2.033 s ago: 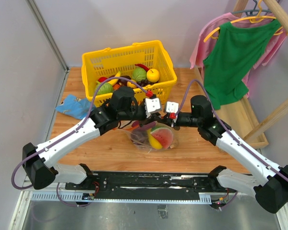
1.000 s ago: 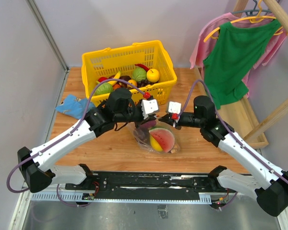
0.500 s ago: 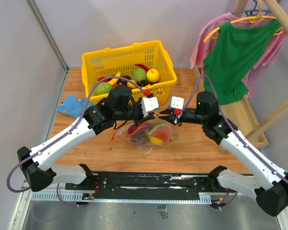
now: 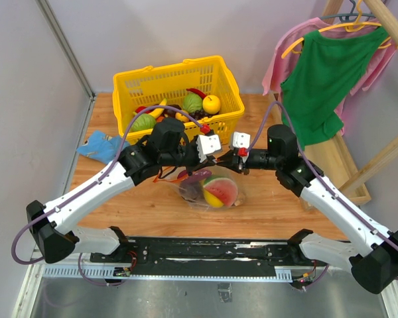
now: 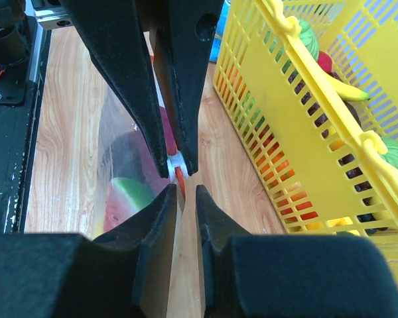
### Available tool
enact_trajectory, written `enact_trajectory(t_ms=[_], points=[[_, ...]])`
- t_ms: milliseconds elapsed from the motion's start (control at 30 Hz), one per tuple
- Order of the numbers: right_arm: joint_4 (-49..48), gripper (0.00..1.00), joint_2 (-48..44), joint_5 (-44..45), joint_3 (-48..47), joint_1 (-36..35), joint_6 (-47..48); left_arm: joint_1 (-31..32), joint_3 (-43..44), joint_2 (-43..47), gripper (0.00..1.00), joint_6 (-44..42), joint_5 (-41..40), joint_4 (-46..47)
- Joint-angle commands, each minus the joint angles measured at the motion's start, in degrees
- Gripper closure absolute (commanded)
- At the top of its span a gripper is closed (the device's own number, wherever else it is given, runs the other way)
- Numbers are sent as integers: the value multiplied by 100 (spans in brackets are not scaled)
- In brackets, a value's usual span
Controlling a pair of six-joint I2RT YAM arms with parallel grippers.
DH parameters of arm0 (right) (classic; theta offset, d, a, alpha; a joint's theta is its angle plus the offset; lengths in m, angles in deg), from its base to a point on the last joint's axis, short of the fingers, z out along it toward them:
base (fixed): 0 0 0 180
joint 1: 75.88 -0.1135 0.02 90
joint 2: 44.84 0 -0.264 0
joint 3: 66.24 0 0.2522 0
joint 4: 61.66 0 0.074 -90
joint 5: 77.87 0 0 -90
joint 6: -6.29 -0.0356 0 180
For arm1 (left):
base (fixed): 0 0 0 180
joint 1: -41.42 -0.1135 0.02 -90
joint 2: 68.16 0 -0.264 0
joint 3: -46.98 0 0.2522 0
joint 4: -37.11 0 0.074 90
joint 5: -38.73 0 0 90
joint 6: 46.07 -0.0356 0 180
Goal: Place the food in the zip-top bag and seal the zipper
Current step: Zip the zipper food storage bag at the center of the board.
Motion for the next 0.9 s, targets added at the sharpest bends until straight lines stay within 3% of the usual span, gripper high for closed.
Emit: enact_trajectory(t_ms=[0,100,133,867], points=[[-149,84,21,-249,-247,85,-80,-2,197,-15,100,11,127,73],[-168,98,16,-246,-238,83,-77,-6,209,-31,100,0,119,55],[-160,99,5,-214,-232,92,-75,-2,206,-40,100,1,101,45],[-421,99,-338,317,76,378,-415,-6,-183,312,100,57,-813,-222]])
